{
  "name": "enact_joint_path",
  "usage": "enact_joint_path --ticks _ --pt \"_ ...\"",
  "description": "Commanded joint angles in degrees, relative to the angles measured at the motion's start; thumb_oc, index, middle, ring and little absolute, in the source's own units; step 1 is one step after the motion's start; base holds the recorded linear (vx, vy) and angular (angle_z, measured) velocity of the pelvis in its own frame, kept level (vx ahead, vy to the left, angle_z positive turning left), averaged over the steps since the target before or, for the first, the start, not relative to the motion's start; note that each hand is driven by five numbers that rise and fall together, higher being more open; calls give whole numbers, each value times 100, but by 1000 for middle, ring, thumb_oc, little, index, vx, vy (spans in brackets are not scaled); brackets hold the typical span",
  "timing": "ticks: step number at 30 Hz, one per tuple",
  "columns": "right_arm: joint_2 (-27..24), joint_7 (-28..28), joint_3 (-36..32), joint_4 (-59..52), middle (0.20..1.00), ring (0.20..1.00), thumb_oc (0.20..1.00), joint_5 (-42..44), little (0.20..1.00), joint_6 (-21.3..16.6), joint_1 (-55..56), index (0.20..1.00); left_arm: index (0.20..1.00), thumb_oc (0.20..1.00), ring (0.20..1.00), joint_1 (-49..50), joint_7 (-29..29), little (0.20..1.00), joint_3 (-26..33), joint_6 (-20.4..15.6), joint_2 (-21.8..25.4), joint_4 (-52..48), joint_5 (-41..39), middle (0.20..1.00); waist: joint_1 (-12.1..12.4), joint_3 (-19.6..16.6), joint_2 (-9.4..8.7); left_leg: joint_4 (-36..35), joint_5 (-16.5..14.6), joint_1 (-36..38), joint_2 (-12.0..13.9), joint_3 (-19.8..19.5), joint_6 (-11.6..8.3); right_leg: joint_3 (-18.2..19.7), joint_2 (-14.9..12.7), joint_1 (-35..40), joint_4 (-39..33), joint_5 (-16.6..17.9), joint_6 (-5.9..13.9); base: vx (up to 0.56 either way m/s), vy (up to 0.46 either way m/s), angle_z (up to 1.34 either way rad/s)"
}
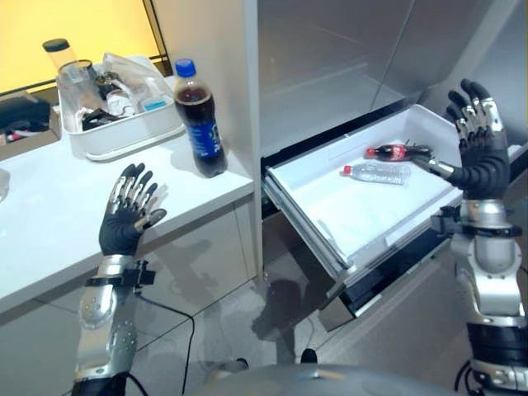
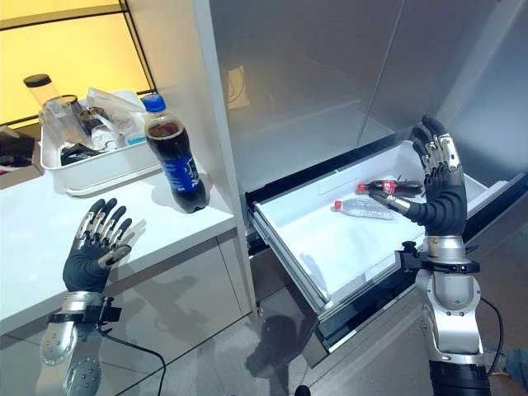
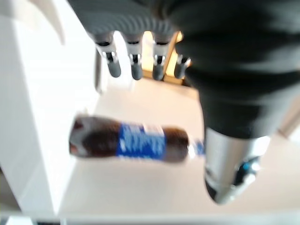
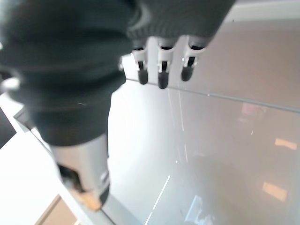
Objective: Take the drinks into the refrigerator
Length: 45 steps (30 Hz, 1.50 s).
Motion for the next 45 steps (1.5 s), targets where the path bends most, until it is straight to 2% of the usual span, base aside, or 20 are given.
enact_joint_path --ticks 1,6,13,14,25,33,34,38,45 --pt "-25 -9 28 -213 1000 1000 1000 178 1000 -206 -506 1000 1000 1000 1000 -193 397 1000 286 -412 205 -74 487 1000 90 -70 -291 4 -217 -121 -124 -155 53 -133 -397 60 406 -110 476 -31 1 3" --pt "17 -31 109 -230 1000 1000 1000 205 1000 -161 -481 1000 1000 1000 1000 -348 646 1000 282 -443 150 -240 630 1000 93 -57 -317 4 -204 -154 -130 -212 43 -216 -401 80 381 -133 466 19 1 6" --pt "-15 80 222 -360 1000 1000 1000 195 1000 -73 -444 1000 1000 1000 1000 -528 975 1000 238 -425 194 -250 1032 1000 19 -34 -285 4 -303 -107 -112 -177 54 -143 -374 69 430 -236 467 29 8 4" --pt "-16 78 219 -366 1000 1000 1000 192 1000 -70 -447 1000 1000 1000 1000 -540 977 1000 235 -433 194 -239 1033 1000 22 -17 -290 4 -240 -133 -119 -166 57 -148 -383 34 447 -188 456 0 0 0" --pt "-26 200 546 -378 1000 1000 1000 212 1000 9 -568 1000 1000 1000 1000 -1467 1421 1000 -236 -377 436 780 1330 1000 -205 -82 -205 4 -394 7 -91 25 64 17 -333 41 511 -322 486 39 21 -5" --pt "-127 470 843 -468 1000 1000 1000 403 1000 91 -666 1000 1000 1000 1000 -2082 1655 1000 -521 -217 663 1375 1621 1000 -398 -120 -156 4 -390 123 -87 231 60 194 -287 53 484 -311 479 28 16 -15" --pt "-142 517 879 -497 1000 1000 1000 448 1000 107 -666 1000 1000 1000 1000 -2135 1671 1000 -557 -193 682 1466 1647 1000 -421 -131 -144 4 -461 169 -78 242 58 211 -271 91 473 -370 493 -8 0 -19" --pt "-220 657 949 -619 1000 1000 1000 546 1000 141 -703 1000 1000 1000 1000 -2303 1697 1000 -647 -156 735 1642 1734 1000 -462 -80 -148 11 -393 158 -75 305 51 256 -257 30 516 -334 474 16 1 -11" --pt "-323 804 984 -870 1000 1000 1000 828 1000 90 -811 1000 1000 1000 1000 -2363 1762 1000 -671 -135 811 1849 1850 1000 -543 133 -159 112 -470 90 -55 391 74 397 -193 -139 688 -419 476 -9 3 -11"
